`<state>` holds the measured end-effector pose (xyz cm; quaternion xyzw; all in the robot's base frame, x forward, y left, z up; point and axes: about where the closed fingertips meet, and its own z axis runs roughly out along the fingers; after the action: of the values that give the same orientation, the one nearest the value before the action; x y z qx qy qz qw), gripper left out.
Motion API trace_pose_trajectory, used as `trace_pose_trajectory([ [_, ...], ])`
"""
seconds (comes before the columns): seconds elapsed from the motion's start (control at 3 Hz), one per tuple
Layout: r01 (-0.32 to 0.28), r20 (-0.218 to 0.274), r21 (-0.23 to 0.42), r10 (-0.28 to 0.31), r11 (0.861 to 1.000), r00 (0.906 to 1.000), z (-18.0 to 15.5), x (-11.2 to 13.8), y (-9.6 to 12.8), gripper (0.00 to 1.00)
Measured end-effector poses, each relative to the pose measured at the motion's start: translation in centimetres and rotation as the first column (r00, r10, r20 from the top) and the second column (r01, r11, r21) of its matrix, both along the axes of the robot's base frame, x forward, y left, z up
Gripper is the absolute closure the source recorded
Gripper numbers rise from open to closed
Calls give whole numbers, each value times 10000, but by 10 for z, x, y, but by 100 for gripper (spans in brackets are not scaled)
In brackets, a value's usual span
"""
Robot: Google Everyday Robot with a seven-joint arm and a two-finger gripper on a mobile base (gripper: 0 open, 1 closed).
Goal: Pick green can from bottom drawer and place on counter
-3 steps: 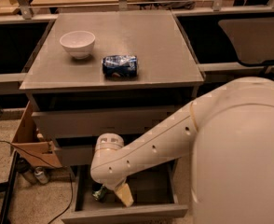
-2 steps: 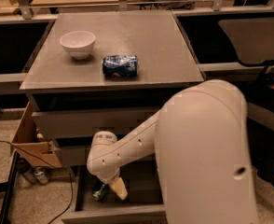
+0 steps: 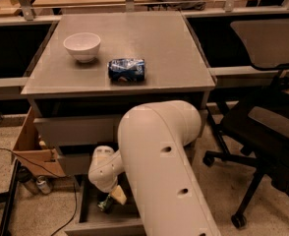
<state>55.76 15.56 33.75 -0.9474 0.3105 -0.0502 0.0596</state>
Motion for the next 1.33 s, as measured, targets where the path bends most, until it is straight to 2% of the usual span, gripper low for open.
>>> trace_pose_trajectory([
  [0.33, -522, 406, 303, 509, 9982, 9979, -40, 14, 13, 0],
  [0.67, -770, 815, 324, 741, 9965, 9939, -68, 12, 23, 0],
  [1.0, -1071, 1602, -294, 1104, 9938, 9809, -99, 21, 39, 0],
  [1.33, -1264, 1833, -767, 1386, 9890, 9732, -122, 33, 50, 0],
])
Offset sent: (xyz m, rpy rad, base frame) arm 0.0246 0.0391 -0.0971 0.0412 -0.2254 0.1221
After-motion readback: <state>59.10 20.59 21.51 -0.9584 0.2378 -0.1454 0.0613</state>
